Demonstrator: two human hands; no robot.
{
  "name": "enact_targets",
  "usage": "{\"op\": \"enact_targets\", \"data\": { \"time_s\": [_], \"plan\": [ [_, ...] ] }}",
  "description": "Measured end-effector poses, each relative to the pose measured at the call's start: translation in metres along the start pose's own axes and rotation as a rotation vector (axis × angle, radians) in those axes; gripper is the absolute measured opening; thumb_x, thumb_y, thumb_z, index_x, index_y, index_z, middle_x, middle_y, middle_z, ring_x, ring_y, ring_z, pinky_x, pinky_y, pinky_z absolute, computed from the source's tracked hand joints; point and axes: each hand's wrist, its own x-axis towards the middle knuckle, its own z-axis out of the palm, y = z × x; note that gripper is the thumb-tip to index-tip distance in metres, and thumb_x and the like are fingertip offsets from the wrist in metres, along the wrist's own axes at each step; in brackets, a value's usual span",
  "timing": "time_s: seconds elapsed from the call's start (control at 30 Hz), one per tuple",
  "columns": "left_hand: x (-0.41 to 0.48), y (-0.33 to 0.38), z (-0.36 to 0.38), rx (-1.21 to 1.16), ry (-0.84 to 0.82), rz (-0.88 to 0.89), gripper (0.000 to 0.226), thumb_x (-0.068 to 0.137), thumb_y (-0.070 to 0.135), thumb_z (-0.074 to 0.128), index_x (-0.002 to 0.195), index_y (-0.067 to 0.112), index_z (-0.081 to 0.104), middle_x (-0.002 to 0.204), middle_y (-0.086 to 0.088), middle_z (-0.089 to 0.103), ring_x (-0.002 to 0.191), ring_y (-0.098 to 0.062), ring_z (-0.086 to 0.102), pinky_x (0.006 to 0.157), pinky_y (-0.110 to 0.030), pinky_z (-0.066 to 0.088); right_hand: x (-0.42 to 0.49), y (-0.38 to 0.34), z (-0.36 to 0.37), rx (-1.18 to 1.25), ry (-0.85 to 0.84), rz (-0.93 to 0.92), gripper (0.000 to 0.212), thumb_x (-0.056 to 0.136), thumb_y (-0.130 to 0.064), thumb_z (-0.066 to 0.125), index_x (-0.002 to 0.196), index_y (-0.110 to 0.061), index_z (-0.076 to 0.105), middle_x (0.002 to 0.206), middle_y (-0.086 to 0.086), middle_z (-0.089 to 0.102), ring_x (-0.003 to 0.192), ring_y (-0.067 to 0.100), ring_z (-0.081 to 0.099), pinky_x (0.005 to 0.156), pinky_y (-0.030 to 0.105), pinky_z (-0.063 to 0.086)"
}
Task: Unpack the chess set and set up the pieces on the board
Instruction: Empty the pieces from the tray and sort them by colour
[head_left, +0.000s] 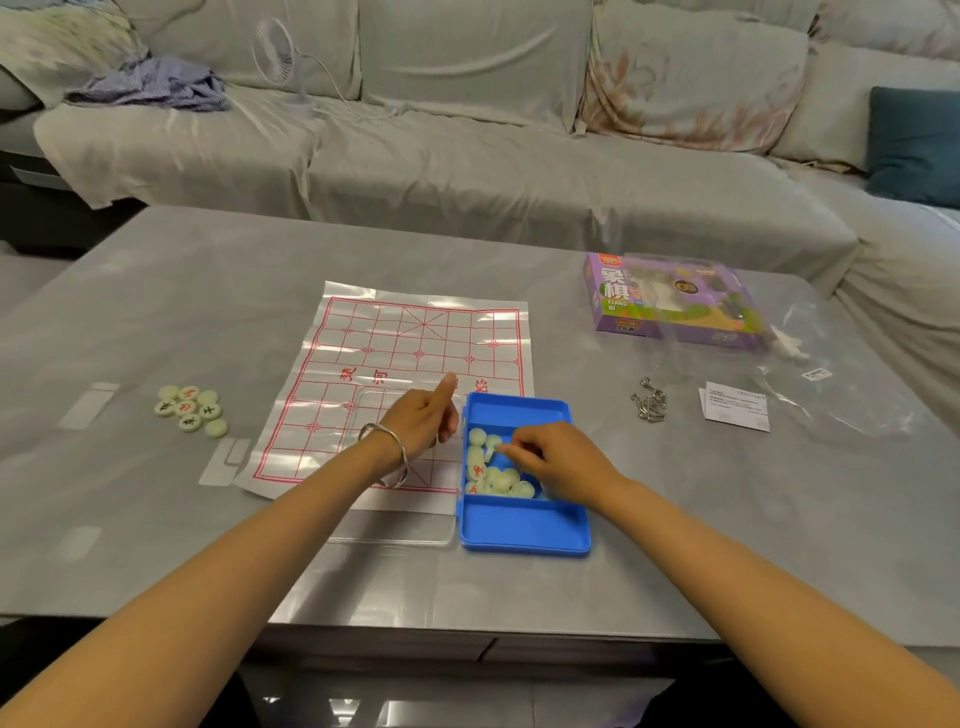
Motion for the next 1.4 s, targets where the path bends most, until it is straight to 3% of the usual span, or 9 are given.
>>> {"op": "enact_targets", "data": {
  "time_s": [0.27, 0.4, 0.57, 0.7, 0.93, 1.07, 1.17, 1.27, 1.4],
  "plan": [
    [-0.017, -0.032, -0.070, -0.151, -0.030, -0.123, 0.021, 0.095, 0.012, 0.046, 0.113, 0.007, 0.056, 0.102, -0.005, 0.061, 0.084, -0.016, 0.059, 0.073, -0.020, 0.051, 0.053, -0.061, 0.008, 0.433, 0.149, 0.092, 0.039, 0.095, -0.032, 0.049, 0.060, -0.016, 0.050, 0.059, -0.003, 0.051, 0.055, 0.008, 0.047, 0.058, 0.016, 0.041],
    [-0.034, -0.062, -0.126, -0.143, 0.228, -0.057, 0.029, 0.095, 0.008, 0.044, 0.124, 0.008, 0.050, 0.111, -0.008, 0.065, 0.083, -0.018, 0.065, 0.078, -0.027, 0.055, 0.091, -0.115, 0.030, 0.555, 0.112, 0.070, 0.035, 0.096, -0.031, 0.047, 0.064, -0.020, 0.052, 0.062, -0.004, 0.053, 0.057, 0.005, 0.050, 0.059, 0.013, 0.040],
    [-0.054, -0.103, -0.180, -0.236, 0.547, -0.054, 0.008, 0.096, 0.016, 0.044, 0.103, 0.015, 0.039, 0.099, 0.001, 0.066, 0.070, -0.008, 0.063, 0.062, -0.016, 0.050, 0.144, -0.184, 0.074, 0.500, 0.108, 0.022, 0.042, 0.097, -0.033, 0.045, 0.060, -0.016, 0.052, 0.063, 0.001, 0.055, 0.060, 0.013, 0.051, 0.068, 0.028, 0.045],
    [-0.067, -0.145, -0.215, -0.211, 0.704, -0.053, 0.012, 0.090, 0.020, 0.058, 0.082, 0.014, 0.051, 0.082, 0.004, 0.068, 0.070, -0.003, 0.063, 0.065, -0.015, 0.048, 0.180, -0.224, 0.104, 0.435, 0.079, -0.028, 0.041, 0.097, -0.035, 0.045, 0.065, -0.011, 0.055, 0.063, 0.001, 0.055, 0.062, 0.016, 0.052, 0.066, 0.029, 0.044],
    [-0.070, -0.186, -0.235, 0.024, 0.597, -0.165, 0.020, 0.071, 0.026, 0.078, 0.069, 0.025, 0.059, 0.065, 0.004, 0.064, 0.064, -0.010, 0.059, 0.063, -0.024, 0.045, 0.224, -0.236, 0.137, 0.257, 0.117, -0.049, 0.047, 0.097, -0.037, 0.043, 0.068, -0.001, 0.054, 0.065, 0.015, 0.057, 0.060, 0.021, 0.048, 0.059, 0.034, 0.041],
    [-0.064, -0.191, -0.237, 0.168, 0.536, -0.109, 0.020, 0.068, 0.039, 0.078, 0.065, 0.029, 0.060, 0.061, 0.012, 0.061, 0.067, -0.012, 0.056, 0.061, -0.025, 0.040, 0.230, -0.240, 0.150, 0.104, 0.179, -0.160, 0.039, 0.096, -0.035, 0.045, 0.068, -0.009, 0.052, 0.062, 0.005, 0.052, 0.059, 0.019, 0.045, 0.056, 0.033, 0.032],
    [-0.059, -0.194, -0.239, 0.238, 0.590, -0.074, 0.023, 0.067, 0.045, 0.077, 0.070, 0.030, 0.060, 0.063, 0.012, 0.055, 0.072, -0.016, 0.052, 0.064, -0.028, 0.038, 0.236, -0.242, 0.157, 0.120, 0.209, -0.224, 0.025, 0.094, -0.028, 0.050, 0.079, -0.011, 0.058, 0.077, 0.003, 0.055, 0.074, 0.016, 0.047, 0.064, 0.028, 0.035],
    [-0.055, -0.196, -0.239, 0.342, 0.646, -0.077, 0.033, 0.068, 0.049, 0.074, 0.084, 0.025, 0.060, 0.078, 0.008, 0.053, 0.081, -0.017, 0.048, 0.069, -0.028, 0.035, 0.239, -0.239, 0.150, 0.271, 0.161, -0.173, 0.028, 0.098, -0.025, 0.042, 0.094, -0.009, 0.064, 0.098, 0.003, 0.057, 0.094, 0.017, 0.049, 0.078, 0.024, 0.035],
    [-0.053, -0.190, -0.230, 0.405, 0.512, -0.034, 0.068, 0.077, 0.066, 0.041, 0.128, 0.021, 0.050, 0.132, -0.002, 0.050, 0.122, -0.024, 0.040, 0.098, -0.031, 0.031, 0.231, -0.227, 0.119, 0.535, 0.001, -0.057, 0.048, 0.103, -0.035, 0.019, 0.114, -0.016, 0.062, 0.114, -0.002, 0.059, 0.107, 0.010, 0.050, 0.084, 0.015, 0.035]
  ]
}}
